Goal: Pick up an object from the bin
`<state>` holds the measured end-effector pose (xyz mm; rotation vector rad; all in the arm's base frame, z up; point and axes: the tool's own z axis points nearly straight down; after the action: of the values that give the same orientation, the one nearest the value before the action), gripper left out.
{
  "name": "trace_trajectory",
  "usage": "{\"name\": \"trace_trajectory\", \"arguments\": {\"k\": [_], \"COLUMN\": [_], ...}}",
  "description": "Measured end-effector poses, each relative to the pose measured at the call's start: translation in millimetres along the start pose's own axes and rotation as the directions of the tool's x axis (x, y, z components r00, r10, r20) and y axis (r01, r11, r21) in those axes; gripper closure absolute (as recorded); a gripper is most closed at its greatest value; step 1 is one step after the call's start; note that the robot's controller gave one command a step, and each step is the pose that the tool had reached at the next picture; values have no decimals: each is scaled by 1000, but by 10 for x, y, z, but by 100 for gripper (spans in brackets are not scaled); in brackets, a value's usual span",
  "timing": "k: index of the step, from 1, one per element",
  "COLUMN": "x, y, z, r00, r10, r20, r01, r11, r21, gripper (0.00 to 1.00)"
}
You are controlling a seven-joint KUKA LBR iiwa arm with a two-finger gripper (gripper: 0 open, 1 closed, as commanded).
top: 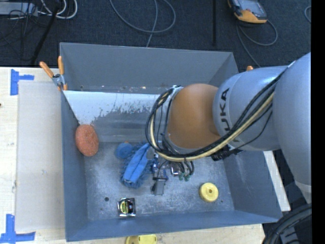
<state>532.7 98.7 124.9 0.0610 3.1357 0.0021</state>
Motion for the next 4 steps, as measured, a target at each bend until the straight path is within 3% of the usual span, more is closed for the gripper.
{"name": "trace_trajectory", "arguments": {"k": [1,2,3,4], "x": [-244,-266,-266,-72], "y": [108,454,453,562], "z": [231,515,515,148], "r00": [1000,998,998,999], "r10": [6,55,56,48], "r20": [-6,4,4,-11], "r01": [-6,-55,-56,-48], "r11": [1000,998,998,999], "r21": [1,-2,-2,4], "gripper": [0,100,100,100]}}
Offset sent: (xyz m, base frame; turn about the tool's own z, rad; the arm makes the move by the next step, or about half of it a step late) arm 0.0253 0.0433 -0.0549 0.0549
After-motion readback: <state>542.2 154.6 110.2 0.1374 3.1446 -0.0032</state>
